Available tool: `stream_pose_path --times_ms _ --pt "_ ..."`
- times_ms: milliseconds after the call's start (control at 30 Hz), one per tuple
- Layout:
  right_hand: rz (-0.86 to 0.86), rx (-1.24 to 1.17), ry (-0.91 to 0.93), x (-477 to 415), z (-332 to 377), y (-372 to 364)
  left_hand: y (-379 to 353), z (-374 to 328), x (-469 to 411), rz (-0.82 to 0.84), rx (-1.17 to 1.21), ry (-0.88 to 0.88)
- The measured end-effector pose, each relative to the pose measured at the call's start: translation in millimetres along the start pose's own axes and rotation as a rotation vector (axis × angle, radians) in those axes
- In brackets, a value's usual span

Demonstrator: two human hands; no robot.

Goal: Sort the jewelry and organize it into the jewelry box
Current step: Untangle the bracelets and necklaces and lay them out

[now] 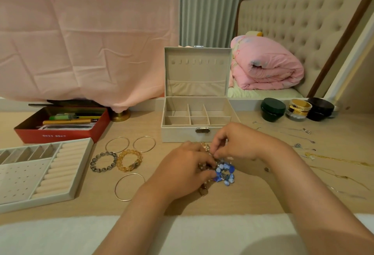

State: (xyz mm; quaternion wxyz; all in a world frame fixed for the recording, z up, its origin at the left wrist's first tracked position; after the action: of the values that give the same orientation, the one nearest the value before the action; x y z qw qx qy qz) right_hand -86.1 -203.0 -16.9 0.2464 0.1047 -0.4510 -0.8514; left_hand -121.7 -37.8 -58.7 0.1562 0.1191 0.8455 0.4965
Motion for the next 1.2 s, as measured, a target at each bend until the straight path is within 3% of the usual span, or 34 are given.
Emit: stream_pose_path --times_ms 167,600,733,867,1200 --pt "0.178 0.075 -0.128 8.0 -6.7 -4.4 -6.5 7.1 -6.0 0.035 -0.061 0.013" --pt "0.267 0.132 -0.203 10.5 -11.2 -1.9 11.4 45.8 1.6 0.136 -0.006 0.189" --pt "0.114 0.073 -0.149 6.8 -12.7 0.9 15.6 48.2 0.7 0.133 0.111 0.233" --pt "-0.099 0.263 -0.061 -9.0 -13.2 -10.7 13.4 36.4 -6.6 0.012 0.02 0.163" --pt "0.042 0.012 -0.026 -9.6 -22.6 -15.9 19.5 60.1 -12.6 0.108 -0.085 0.217"
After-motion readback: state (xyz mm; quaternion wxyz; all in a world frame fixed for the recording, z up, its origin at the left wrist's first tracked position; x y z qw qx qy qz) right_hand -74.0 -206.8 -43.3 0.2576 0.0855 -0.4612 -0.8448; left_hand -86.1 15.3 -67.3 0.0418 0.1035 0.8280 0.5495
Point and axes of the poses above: each hand's wrist, its own x-axis away from the middle knuckle, its own y-axis out of the back of the hand, z = x × y, the point moved 3 cm from there along -x, towards the middle knuckle, and after that the axes turned 13 degrees about y, right-handed, at the moved point
